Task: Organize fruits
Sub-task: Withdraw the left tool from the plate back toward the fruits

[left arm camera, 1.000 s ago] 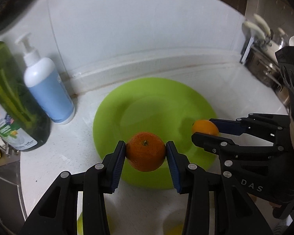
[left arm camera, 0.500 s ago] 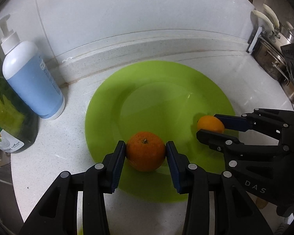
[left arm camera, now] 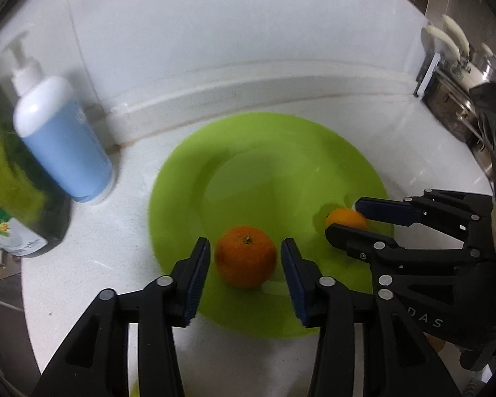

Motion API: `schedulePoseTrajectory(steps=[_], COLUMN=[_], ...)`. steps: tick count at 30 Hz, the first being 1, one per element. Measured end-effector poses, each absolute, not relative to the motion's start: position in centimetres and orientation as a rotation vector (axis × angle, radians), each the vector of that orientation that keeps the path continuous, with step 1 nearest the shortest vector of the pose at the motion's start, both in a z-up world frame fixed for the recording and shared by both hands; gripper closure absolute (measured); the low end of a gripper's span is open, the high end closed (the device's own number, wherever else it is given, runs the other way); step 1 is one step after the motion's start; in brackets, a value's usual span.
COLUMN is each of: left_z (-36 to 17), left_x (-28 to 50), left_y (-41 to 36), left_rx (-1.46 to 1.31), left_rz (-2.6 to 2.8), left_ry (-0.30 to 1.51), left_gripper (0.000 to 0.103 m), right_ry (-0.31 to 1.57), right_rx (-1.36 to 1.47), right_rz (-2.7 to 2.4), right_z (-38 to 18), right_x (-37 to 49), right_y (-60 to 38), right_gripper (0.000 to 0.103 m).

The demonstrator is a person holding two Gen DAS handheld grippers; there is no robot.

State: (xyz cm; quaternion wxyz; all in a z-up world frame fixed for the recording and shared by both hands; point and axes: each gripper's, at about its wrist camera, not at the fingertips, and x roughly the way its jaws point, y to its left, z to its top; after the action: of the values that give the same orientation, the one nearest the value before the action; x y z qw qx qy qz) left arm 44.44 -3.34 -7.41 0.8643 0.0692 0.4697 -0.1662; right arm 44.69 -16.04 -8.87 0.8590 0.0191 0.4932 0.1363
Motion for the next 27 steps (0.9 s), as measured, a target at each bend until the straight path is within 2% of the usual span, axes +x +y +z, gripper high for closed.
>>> schedulePoseTrajectory(steps=[8, 14, 17, 21, 27], left_z=[-3.1, -0.4, 0.4, 1.1, 1.2], left_x=[40.0, 35.9, 34.1, 31.6, 28.4], left_y=[-2.1, -0.5, 0.4, 1.4, 2.1], left_rx=[0.133, 0.108, 0.089, 0.045, 0.043], left_rz=[-0.295, -0.251, -0.224, -0.205, -0.167], left_ry=[0.843, 0.754, 0.721, 0.704, 0.691], left_gripper=[0.041, 0.029, 0.028, 0.026, 0.023], right_ry=[0.932, 0.838, 0.803, 0.764, 0.709], right_rx=[0.036, 0.035, 0.051, 0.055, 0.052], right_rz=[0.295, 0.303, 0.302, 0.282, 0.241], right_z=[-5.1, -2.1, -0.9, 0.1, 0.9], right_x=[40.8, 36.5, 34.6, 32.3, 28.7], right_y=[-16.0, -15.7, -16.0, -16.1, -16.3], right_gripper=[0.061, 0.055, 0.054, 0.047, 0.047])
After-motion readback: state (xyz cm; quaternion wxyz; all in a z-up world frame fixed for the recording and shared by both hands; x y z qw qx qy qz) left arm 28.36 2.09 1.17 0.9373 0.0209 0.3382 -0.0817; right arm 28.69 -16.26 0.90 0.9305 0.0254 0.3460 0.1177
